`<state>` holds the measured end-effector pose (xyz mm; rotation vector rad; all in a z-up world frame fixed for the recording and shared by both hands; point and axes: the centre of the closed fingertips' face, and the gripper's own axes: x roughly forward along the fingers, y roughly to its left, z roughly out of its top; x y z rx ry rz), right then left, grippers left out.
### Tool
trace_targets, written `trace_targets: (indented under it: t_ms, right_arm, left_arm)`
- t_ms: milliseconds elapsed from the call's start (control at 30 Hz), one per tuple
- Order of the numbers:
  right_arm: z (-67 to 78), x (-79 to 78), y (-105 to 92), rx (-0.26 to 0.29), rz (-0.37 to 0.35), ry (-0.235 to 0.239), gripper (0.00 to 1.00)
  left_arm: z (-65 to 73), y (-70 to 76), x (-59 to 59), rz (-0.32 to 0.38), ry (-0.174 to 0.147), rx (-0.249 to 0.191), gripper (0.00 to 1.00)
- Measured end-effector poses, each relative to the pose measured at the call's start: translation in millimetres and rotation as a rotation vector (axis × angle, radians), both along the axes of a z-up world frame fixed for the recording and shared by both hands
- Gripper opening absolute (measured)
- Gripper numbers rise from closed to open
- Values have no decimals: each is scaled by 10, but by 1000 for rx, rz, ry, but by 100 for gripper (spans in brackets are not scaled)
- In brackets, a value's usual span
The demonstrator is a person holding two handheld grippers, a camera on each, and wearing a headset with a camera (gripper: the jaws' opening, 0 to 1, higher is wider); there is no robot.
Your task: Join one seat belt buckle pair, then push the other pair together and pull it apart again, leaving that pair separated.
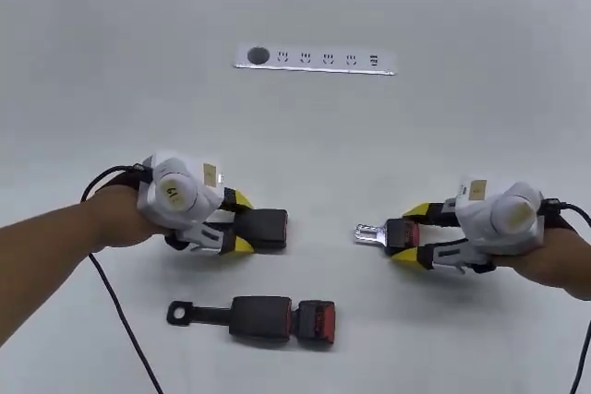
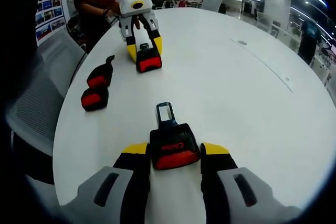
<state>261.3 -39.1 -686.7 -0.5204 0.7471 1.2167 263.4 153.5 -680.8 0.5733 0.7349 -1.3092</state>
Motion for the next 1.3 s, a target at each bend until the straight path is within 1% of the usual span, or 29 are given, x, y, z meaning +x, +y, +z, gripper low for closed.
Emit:
trace_targets:
  t_ms: [133,500,633,767,933,1167,1267,1300]
  right_arm:
    - [-20,33,0,1,0,-4,36]
    - [-7,9,-16,37,11,-10,36]
    - [14,-5,-7,39,16,-12,36]
    - [-6,13,-4,46,10,-12,36]
    - [-20,35,46,47,11,-13,36]
    - [-15,48,220,55,13,-17,36]
    - [-27,80,252,61,21,-14,36]
    - [-16,68,271,65,24,-13,36]
  left_arm:
    - [-18,3,-2,-5,-1,3,34]
    - [-45,-2,-16,-17,5,18,34]
    - [-51,-6,-20,-18,8,25,34]
    - [-57,-11,-23,-19,11,34,34]
    - [-67,-8,-22,-18,16,40,34]
    - [-68,-17,-23,-15,17,48,34]
    - [-65,-20,-23,-14,18,47,34]
    - [-66,-18,-21,-14,18,47,34]
